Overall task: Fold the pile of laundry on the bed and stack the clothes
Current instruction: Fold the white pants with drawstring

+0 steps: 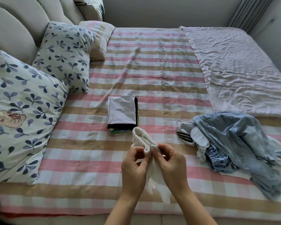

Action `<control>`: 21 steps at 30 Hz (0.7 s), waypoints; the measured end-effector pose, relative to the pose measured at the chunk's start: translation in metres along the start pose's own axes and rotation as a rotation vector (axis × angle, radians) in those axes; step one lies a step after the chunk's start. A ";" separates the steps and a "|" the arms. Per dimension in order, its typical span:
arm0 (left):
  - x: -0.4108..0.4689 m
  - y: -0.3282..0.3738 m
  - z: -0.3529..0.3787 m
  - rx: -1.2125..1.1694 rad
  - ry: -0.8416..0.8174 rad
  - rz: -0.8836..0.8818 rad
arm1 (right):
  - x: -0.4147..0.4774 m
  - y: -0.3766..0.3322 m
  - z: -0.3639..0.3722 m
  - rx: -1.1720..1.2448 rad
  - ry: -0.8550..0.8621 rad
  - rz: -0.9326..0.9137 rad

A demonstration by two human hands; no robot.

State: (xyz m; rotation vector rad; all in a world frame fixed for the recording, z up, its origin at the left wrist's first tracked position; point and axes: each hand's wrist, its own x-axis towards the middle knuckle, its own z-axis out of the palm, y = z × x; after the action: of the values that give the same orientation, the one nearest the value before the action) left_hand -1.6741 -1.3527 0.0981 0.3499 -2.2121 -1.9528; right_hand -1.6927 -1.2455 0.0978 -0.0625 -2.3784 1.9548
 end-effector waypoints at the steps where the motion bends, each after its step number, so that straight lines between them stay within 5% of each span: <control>1: 0.001 -0.001 0.000 -0.019 -0.017 -0.016 | 0.001 0.002 0.000 0.018 -0.034 0.012; 11: 0.018 -0.015 0.000 -0.205 -0.144 -0.142 | 0.025 0.024 0.000 0.197 -0.146 0.104; 16: 0.044 -0.031 -0.018 -0.027 0.050 -0.028 | 0.040 0.035 -0.015 0.303 -0.188 0.185; 21: 0.095 -0.040 -0.019 -0.180 -0.434 -0.298 | 0.064 0.044 -0.029 0.305 -0.271 0.222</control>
State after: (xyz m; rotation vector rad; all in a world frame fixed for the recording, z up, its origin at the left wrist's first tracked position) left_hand -1.7576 -1.4023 0.0577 0.2606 -2.3061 -2.5781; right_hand -1.7547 -1.2045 0.0611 -0.0509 -2.2717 2.5593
